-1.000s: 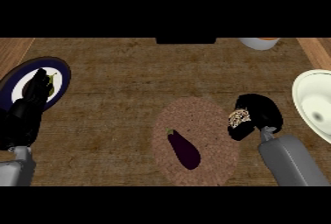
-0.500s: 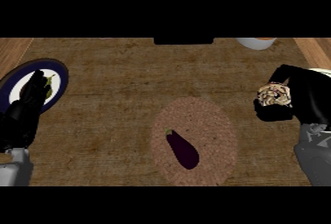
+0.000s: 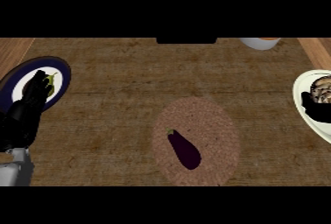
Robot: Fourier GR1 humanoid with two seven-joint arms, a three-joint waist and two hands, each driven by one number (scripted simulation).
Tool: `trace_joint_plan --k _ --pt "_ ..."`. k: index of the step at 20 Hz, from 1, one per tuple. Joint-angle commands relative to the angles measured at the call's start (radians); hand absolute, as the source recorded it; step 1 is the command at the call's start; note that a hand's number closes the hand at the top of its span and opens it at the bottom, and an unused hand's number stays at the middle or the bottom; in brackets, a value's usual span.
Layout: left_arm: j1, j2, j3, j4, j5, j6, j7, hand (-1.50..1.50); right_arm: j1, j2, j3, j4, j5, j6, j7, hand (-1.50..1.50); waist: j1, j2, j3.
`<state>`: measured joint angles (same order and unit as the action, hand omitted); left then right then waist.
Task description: Pick the cupcake from the placemat and place it in the bowl
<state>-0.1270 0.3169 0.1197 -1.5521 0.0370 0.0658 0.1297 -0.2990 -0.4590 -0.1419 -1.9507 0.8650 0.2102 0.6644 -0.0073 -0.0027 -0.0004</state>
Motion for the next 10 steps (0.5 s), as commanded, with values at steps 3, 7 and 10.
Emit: trace_joint_plan --k 3,7,10 --pt "-0.021 0.018 0.036 0.004 0.02 -0.032 -0.004 0.0 -0.017 -0.035 -0.191 0.197 -0.13 -0.074 -0.173 1.5 0.01 0.004 0.001" --pt "-0.022 -0.012 0.01 0.011 -0.026 -0.003 0.001 0.0 -0.078 -0.048 -0.217 0.417 -0.137 -0.149 -0.305 1.5 0.019 0.007 0.001" --pt "0.027 -0.053 -0.029 -0.049 -0.043 0.007 0.012 0.0 -0.051 -0.062 -0.258 0.546 -0.143 -0.217 -0.426 1.5 0.021 0.006 0.002"
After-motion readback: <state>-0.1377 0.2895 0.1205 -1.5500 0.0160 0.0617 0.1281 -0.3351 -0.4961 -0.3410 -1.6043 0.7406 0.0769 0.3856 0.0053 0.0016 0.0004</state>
